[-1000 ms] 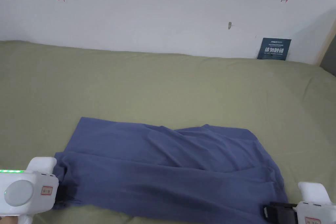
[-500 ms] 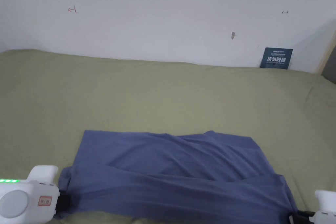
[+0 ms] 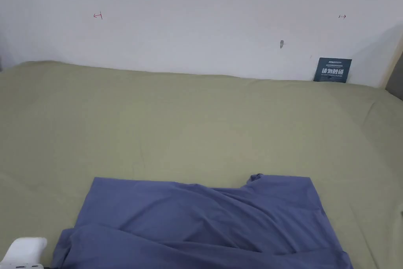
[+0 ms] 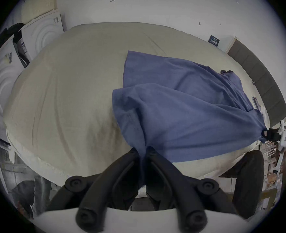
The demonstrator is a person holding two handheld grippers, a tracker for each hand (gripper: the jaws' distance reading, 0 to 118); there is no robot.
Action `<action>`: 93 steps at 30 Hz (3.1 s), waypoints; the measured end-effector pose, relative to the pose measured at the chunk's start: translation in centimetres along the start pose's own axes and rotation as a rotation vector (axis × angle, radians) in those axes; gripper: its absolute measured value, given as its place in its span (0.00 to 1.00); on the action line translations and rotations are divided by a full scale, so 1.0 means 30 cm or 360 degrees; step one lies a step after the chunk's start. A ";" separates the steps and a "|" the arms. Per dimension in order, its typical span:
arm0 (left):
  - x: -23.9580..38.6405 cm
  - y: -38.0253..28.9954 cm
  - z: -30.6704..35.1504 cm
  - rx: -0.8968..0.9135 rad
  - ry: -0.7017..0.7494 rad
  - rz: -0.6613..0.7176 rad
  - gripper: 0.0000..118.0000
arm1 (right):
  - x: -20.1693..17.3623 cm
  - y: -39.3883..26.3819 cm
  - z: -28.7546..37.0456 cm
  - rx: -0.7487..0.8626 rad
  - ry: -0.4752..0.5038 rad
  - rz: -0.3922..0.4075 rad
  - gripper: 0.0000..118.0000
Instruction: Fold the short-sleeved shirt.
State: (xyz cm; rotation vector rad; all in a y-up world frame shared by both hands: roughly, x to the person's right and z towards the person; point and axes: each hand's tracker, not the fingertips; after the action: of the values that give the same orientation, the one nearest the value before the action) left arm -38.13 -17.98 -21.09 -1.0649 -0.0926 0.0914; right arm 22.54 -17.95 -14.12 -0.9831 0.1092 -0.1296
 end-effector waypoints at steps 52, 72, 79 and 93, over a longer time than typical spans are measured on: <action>0.102 0.672 -0.424 0.0050 0.0241 -0.0063 0.05 | 0.084 0.726 -0.503 0.0003 -0.0207 0.0020 0.01; 0.004 0.300 0.124 0.0358 0.0022 -0.0104 0.05 | -0.046 0.383 0.152 0.0364 -0.0055 0.0106 0.01; -0.058 0.036 0.142 0.0421 -0.0051 -0.0126 0.05 | -0.030 0.138 0.168 0.0272 -0.0079 0.0113 0.01; -0.068 -0.049 0.090 0.0306 -0.0031 -0.0055 0.93 | -0.009 0.024 0.081 0.0195 -0.0134 0.0055 1.00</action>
State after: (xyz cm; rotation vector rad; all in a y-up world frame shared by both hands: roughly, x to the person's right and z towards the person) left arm -40.42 -16.58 -18.58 -0.8699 -0.1174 0.0779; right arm 22.67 -15.50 -13.38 -0.8624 0.0403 -0.0620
